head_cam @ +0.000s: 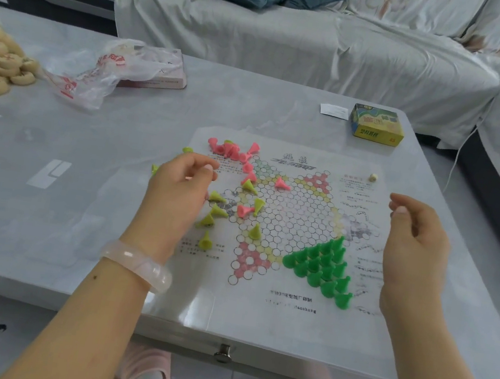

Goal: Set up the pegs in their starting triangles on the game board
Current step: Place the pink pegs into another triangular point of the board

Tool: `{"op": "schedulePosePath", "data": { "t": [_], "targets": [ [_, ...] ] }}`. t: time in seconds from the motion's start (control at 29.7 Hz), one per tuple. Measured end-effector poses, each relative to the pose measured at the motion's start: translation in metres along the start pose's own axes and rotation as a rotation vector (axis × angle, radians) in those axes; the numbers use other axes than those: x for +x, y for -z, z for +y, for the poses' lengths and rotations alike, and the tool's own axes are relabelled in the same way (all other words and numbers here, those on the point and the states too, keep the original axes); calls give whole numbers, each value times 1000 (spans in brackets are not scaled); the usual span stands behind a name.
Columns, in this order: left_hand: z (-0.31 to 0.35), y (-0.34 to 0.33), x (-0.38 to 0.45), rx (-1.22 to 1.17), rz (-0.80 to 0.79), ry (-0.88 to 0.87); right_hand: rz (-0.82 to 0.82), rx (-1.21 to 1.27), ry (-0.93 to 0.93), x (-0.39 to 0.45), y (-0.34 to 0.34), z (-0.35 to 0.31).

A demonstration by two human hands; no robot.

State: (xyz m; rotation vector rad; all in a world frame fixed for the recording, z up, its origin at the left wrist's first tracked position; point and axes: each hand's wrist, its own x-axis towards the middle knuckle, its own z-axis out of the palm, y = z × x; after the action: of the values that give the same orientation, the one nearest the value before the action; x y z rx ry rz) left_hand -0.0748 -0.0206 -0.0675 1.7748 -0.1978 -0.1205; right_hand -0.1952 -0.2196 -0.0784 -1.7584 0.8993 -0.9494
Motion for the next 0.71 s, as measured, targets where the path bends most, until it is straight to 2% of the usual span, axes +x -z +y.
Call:
{"op": "schedulePosePath", "data": {
  "t": [0.13,0.24,0.3,0.4,0.51,0.61,0.71],
  "targets": [
    [-3,8,3,246,95,-68,-22,-28,30,-5,-1,0],
    [-5,9,5,483,25,-87,-83,-119,155,-13,-7,-3],
    [-6,12,5,547,-23,-80,-117,-218,307,-23,-12,-5],
    [-7,22,7,508,12,-105,-233,-387,532,-38,-20,-12],
    [-8,30,10,414,104,-89,-523,-500,606,-49,-27,-26],
    [-6,39,18,138,135,18,-794,-635,700,-52,-50,-42],
    [-3,48,22,-117,142,127,-812,-788,763,-44,-83,-48]
  ]
}}
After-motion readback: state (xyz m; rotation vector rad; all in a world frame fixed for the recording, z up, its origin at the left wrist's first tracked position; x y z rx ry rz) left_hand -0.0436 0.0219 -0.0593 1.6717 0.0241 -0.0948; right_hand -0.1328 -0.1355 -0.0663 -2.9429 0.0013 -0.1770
